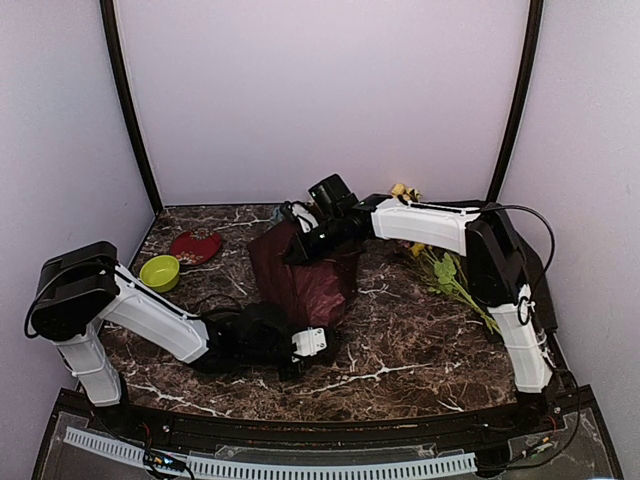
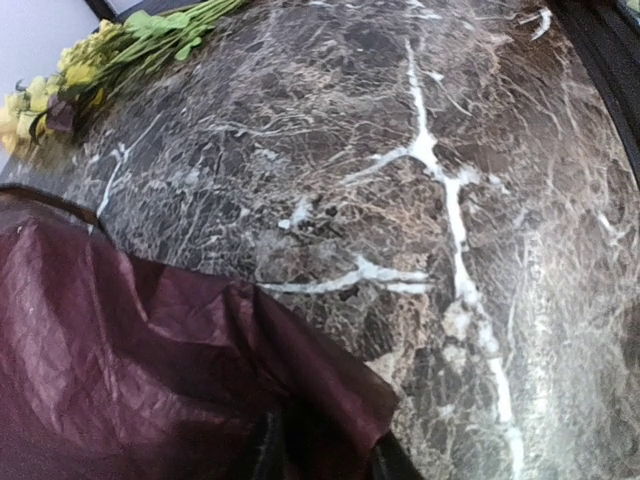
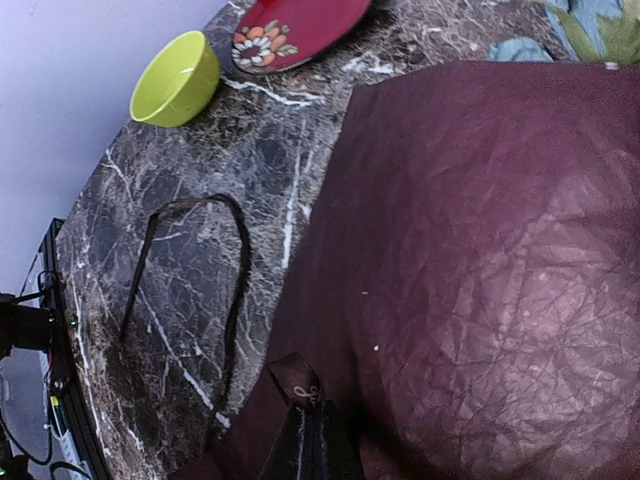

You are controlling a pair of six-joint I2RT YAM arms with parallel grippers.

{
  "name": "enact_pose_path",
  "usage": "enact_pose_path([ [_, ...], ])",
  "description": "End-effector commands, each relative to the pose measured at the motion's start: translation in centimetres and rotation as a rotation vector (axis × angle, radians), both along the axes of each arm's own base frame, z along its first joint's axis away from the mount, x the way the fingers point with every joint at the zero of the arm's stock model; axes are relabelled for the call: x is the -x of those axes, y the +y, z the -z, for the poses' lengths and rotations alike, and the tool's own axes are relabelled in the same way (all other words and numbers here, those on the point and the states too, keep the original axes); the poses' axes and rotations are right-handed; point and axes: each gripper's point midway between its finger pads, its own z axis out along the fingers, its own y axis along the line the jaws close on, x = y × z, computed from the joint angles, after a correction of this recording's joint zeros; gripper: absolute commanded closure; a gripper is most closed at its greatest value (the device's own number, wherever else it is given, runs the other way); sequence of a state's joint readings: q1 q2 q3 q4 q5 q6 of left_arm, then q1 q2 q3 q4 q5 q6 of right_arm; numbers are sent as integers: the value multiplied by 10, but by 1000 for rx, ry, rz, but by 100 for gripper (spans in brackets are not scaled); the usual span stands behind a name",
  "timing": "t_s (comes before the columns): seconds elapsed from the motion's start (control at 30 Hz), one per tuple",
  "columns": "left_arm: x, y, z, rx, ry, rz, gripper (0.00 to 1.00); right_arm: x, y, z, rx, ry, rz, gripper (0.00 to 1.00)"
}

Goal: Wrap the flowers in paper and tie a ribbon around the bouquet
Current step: Place the folded bouquet on the ribbon, then pick up the left side of the ribbon at the center of the board.

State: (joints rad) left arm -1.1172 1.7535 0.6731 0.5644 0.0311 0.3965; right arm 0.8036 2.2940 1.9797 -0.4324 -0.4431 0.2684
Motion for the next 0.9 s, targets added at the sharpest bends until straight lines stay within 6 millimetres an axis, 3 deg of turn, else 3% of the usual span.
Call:
enact_pose_path([
  [0.0,1,-3,-28,37,24,-7,64,-15,-7,9,39,23,66,100],
  [0.1,7,-1,-54,69,51,-2,42,-29,-20,24,52,63,134,100],
  [0.2,18,9,-76,87,134,13,32,-38,-30,34,46,104,181,100],
  [0.27,3,24,-90,108,202,-96,30,-38,-31,38,45,111,183,100],
  [0.33,-35,57,-96,119,299,-344,29,-37,-30,40,45,117,178,100],
  [0.37,-65,88,-93,118,361,-534,29,-37,-30,40,44,118,176,100],
  [0.43,-96,152,-73,89,495,-873,29,-37,-30,39,39,117,173,100],
  [0.5,-110,218,-46,54,597,-1155,28,-36,-28,36,29,117,168,100],
  [0.57,-107,265,-22,62,681,-1346,25,-35,-27,33,21,116,163,100],
  [0.67,-103,297,-8,84,635,-1470,18,-32,-24,28,8,116,154,100],
  [0.87,-99,330,21,-31,581,-1592,16,-23,-16,22,-5,117,124,100],
])
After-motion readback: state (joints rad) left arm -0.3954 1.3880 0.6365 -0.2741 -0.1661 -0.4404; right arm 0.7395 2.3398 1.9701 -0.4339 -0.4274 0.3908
